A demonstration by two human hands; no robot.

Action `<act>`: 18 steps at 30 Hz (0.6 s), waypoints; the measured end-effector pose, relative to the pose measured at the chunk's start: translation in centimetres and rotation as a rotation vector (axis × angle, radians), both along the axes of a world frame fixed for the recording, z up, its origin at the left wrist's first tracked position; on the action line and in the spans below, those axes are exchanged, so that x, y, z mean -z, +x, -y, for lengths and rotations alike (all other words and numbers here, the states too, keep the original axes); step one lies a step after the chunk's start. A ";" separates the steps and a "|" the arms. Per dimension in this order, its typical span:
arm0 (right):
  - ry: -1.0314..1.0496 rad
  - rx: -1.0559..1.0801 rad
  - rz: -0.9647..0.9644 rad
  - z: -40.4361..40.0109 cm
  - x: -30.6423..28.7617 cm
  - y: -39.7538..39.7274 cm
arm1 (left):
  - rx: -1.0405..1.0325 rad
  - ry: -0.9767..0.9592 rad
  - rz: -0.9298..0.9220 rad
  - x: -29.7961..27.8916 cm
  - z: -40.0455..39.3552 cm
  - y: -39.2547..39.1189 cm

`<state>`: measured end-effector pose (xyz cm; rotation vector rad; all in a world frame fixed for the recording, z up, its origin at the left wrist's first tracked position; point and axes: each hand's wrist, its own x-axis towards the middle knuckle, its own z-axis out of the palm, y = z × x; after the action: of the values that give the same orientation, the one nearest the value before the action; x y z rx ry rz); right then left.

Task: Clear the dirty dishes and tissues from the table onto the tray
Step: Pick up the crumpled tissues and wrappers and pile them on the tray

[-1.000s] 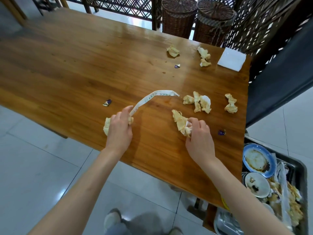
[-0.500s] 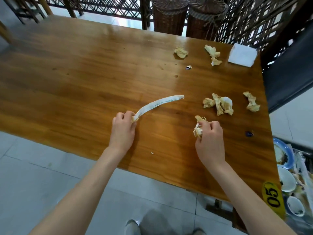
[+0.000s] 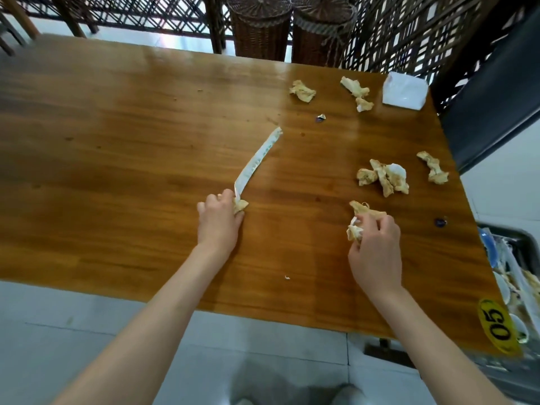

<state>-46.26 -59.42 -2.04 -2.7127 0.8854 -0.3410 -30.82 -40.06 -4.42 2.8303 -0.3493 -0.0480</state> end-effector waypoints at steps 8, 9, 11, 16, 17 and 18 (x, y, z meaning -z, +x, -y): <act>0.000 -0.003 0.023 -0.6 0.8 1.1 | -0.074 -0.122 -0.051 -0.2 -0.4 -0.2; 0.000 -0.006 0.024 -0.5 0.8 1.3 | -0.076 -0.120 -0.059 -0.2 -0.5 -0.1; 0.005 -0.008 0.020 -0.4 0.7 1.6 | -0.073 -0.110 -0.066 -0.2 -0.6 0.2; -0.001 -0.005 -0.006 -0.1 0.3 1.7 | -0.066 -0.083 -0.063 -0.6 -0.5 0.1; -0.007 -0.009 -0.011 0.0 0.2 1.8 | -0.048 -0.065 -0.042 -0.6 -0.6 -0.1; -0.014 -0.013 -0.013 0.1 0.1 1.9 | -0.027 -0.048 -0.018 -0.7 -0.6 -0.2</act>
<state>-44.34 -59.53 -2.17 -2.7351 0.8718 -0.3277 -31.04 -39.42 -3.75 2.7851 -0.3047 -0.0582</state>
